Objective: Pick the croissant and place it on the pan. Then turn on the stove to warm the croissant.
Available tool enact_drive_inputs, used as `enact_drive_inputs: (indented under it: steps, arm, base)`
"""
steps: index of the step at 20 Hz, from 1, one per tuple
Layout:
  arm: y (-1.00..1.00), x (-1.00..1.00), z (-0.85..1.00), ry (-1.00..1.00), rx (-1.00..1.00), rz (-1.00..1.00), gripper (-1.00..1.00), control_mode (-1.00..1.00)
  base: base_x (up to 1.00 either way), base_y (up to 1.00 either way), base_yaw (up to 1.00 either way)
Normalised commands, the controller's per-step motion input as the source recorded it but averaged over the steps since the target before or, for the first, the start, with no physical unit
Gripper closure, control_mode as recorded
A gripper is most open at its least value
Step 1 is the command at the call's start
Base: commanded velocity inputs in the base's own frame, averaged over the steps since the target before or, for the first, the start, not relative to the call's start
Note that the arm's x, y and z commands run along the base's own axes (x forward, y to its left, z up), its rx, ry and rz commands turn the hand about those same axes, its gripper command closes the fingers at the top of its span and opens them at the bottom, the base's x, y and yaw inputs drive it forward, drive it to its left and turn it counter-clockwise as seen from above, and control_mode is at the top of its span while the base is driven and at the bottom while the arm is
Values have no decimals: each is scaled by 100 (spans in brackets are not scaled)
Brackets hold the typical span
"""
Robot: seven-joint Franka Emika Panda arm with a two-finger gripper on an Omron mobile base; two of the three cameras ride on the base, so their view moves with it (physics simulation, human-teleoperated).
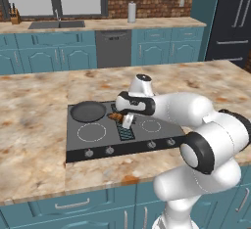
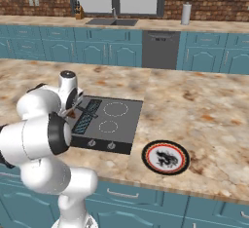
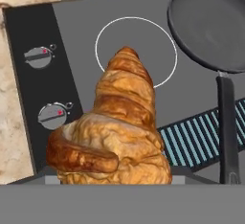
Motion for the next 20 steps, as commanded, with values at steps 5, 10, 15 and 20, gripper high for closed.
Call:
enact_drive_inputs:
  steps: [5, 10, 15, 20]
  arm:
    - [24, 19, 0, 0, 0, 0, 100, -100]
    - [17, 17, 0, 0, 0, -4, 100, -100]
    - [18, 17, 0, 0, 0, -5, 100, -100]
    - [23, 20, 0, 4, 0, -3, 100, -100]
  base:
    - [0, 0, 0]
    - [0, 0, 0]
    - [0, 0, 0]
    - [0, 0, 0]
